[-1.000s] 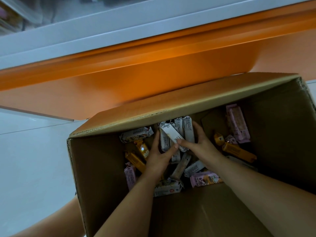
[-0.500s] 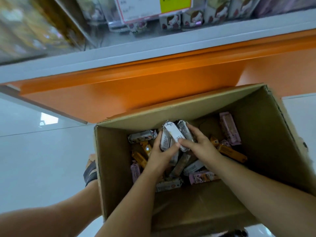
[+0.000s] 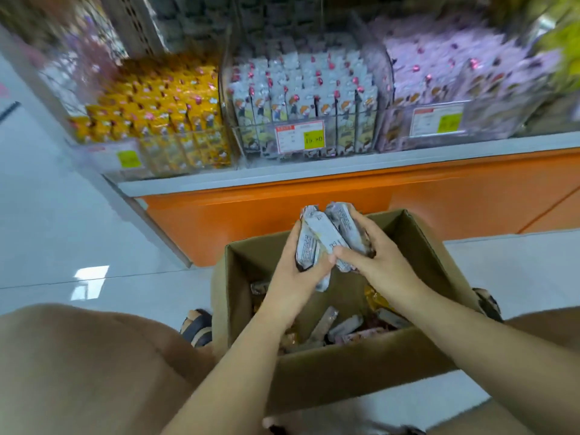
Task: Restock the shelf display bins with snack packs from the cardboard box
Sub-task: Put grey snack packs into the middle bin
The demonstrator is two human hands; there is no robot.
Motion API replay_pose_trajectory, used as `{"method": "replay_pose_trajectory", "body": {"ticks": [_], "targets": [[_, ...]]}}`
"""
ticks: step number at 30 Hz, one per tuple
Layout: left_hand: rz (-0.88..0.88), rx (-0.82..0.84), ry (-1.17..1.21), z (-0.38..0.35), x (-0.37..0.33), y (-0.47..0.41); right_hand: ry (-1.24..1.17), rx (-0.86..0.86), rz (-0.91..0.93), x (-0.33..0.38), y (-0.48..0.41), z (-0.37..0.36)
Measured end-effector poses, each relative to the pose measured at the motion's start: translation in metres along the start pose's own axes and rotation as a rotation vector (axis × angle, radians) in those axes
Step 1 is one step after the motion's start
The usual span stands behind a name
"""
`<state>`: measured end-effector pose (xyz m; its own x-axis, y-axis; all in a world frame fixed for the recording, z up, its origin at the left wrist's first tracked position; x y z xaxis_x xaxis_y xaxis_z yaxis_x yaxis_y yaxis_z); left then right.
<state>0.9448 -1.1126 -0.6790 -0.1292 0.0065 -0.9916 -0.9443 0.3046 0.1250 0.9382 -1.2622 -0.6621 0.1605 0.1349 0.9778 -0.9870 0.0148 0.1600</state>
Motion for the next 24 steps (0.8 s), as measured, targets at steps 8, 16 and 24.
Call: {"method": "replay_pose_trajectory", "body": {"ticks": [8, 16, 24], "targets": [[-0.255, -0.041, -0.01, 0.001, -0.093, 0.008, 0.023, -0.062, 0.279, 0.103, 0.023, 0.011], [-0.324, -0.07, -0.006, 0.026, -0.162, -0.034, 0.076, -0.044, 0.406, 0.177, -0.024, 0.006], [-0.27, -0.041, -0.102, 0.033, -0.199, -0.093, -0.021, -0.083, 0.395, 0.189, -0.089, 0.02]]}}
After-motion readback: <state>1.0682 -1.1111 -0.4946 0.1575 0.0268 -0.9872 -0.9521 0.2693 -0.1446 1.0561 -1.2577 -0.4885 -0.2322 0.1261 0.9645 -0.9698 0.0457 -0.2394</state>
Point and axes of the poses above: each hand's wrist, its own y-axis away from the middle knuckle, its own z-axis out of the back of the hand, x = y × z, the point moved 2 cm from there along -y, towards the middle knuckle, and after that the axes turned 3 degrees about -y, right-handed, at the moved point
